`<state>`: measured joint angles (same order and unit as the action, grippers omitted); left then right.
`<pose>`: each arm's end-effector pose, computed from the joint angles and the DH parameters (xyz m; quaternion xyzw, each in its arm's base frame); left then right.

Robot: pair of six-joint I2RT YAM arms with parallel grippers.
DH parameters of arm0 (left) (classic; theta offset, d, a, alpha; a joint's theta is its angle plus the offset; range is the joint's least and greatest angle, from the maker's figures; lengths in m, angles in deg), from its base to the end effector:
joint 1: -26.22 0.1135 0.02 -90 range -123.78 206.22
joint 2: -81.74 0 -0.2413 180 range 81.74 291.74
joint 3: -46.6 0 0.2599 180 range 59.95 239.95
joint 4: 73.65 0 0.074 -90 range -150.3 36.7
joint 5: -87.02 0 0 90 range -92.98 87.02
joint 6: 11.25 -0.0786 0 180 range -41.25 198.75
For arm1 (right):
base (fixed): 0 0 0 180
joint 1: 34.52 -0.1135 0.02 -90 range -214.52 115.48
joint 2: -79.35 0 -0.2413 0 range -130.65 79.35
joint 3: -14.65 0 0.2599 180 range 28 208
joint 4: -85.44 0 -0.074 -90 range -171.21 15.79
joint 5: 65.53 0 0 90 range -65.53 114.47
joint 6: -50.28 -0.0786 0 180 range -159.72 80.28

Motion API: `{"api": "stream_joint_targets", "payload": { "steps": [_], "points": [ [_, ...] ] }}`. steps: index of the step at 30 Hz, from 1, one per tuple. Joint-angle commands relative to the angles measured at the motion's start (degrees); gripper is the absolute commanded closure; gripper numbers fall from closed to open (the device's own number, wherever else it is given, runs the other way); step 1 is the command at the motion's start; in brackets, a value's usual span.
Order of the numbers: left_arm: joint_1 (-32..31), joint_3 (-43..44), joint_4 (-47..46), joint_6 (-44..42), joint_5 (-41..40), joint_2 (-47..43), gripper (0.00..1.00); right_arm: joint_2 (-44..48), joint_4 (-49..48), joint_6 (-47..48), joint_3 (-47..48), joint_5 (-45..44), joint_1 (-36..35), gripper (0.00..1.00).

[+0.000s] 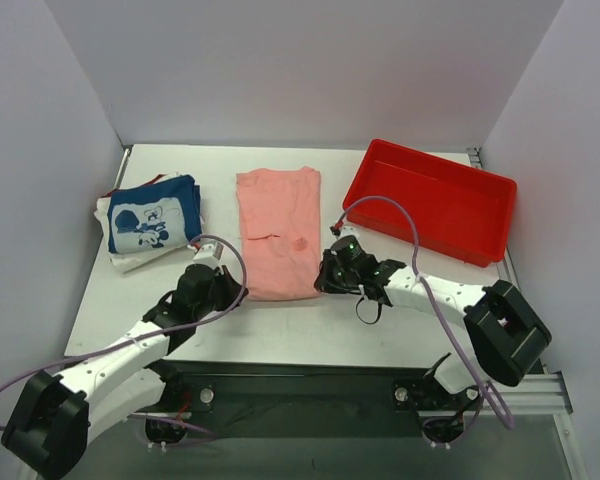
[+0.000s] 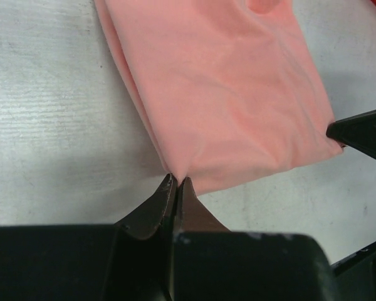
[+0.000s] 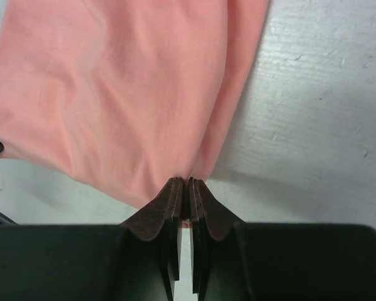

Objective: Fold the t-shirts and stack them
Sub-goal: Grab one side of the 2/3 rectangular tshirt with both arms, then fold the long partially folded tshirt into a neat square

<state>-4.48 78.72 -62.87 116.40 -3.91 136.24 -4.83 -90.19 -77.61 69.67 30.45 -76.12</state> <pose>0.2138 -0.1255 0.1275 -0.0572 0.8776 -0.2614 0.3977 0.2558 0.2381 0.1429 -0.0531 0.8786 0.3374 0.3339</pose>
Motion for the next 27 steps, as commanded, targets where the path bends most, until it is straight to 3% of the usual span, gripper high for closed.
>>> {"api": "stream_joint_targets", "payload": {
  "steps": [1, 10, 17, 22, 27],
  "points": [
    [-1.73, 1.01, 8.43, 1.29, -3.11, -4.48, 1.0, 3.32, 4.66, -0.08, 0.61, -5.71, -3.56, 1.0],
    [-4.81, 4.7, 23.83, 2.08, -4.43, -18.81, 1.0, 12.89, 16.61, -1.74, 2.19, -24.67, -16.04, 1.0],
    [-7.44, 9.27, 31.48, 2.43, -5.22, -26.45, 1.0, 19.66, 24.52, -4.03, 3.68, -33.3, -24.83, 1.0],
    [-7.89, 11.38, 30.35, 1.29, -4.52, -26.38, 1.0, 21.78, 25.05, -2.28, 5.17, -35.07, -24.41, 1.0],
    [-7.89, 13.75, 24.21, -0.12, -4.08, -20.41, 1.0, 20.73, 24.71, 1.93, 9.39, -32.62, -19.49, 1.0]
  ]
}}
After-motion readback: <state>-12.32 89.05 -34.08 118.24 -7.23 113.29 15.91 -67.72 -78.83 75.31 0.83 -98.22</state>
